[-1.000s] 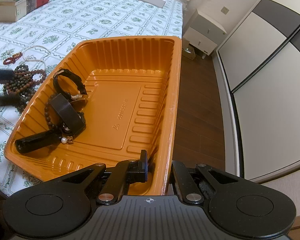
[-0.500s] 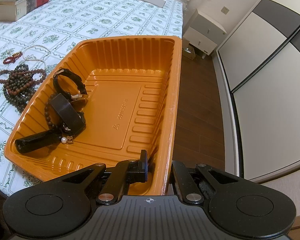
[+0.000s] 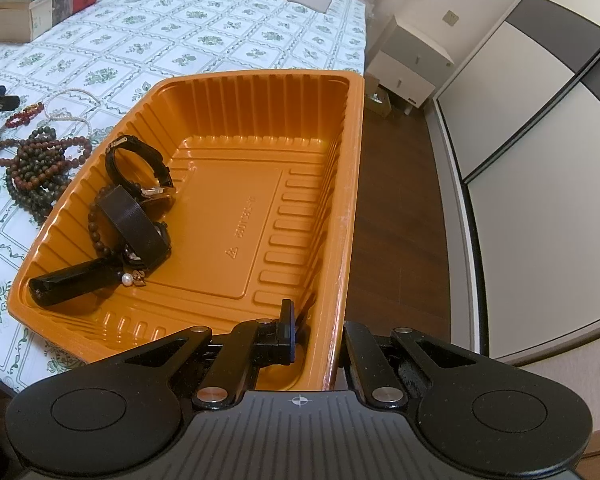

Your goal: Organize jewelry

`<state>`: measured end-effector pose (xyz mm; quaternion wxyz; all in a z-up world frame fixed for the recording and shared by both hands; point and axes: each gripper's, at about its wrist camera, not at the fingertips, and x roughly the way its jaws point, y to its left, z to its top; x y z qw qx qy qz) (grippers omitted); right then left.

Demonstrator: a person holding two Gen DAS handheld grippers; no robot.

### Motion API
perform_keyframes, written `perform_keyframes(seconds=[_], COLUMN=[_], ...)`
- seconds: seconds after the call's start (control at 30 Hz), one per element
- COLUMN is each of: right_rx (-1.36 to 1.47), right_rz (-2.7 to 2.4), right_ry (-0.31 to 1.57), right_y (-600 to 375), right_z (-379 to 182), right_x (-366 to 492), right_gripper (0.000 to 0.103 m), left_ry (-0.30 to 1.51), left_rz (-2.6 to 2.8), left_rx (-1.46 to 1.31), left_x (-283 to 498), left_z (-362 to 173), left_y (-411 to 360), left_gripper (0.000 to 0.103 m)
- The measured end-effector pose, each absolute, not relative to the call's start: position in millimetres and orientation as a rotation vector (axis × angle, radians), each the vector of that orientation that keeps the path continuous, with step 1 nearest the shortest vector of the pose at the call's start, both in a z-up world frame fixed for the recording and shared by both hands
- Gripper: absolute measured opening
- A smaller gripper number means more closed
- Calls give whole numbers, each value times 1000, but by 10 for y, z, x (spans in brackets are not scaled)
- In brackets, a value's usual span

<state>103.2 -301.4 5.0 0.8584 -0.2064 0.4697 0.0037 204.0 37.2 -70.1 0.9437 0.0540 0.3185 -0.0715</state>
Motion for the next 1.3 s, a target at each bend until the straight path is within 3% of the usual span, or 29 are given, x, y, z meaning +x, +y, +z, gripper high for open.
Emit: perform_keyframes(seconds=[0.23, 0.37, 0.83, 1.3], right_rx=[-433, -433, -428, -426], right_rz=[8, 8, 7, 6], right_ry=[987, 987, 985, 983], right_y=[-3018, -3018, -3030, -3040], right_z=[52, 53, 55, 60], right_x=[1033, 1033, 1034, 1029], right_gripper=[5, 5, 5, 5], left_ry=[658, 661, 589, 549], left_rz=[-135, -129, -208, -637], left_rx=[123, 123, 82, 31], left_x=[2118, 2118, 1602, 953], left_z=[-788, -784, -425, 30], left_y=[332, 333, 182, -891], left_gripper=[22, 8, 8, 8])
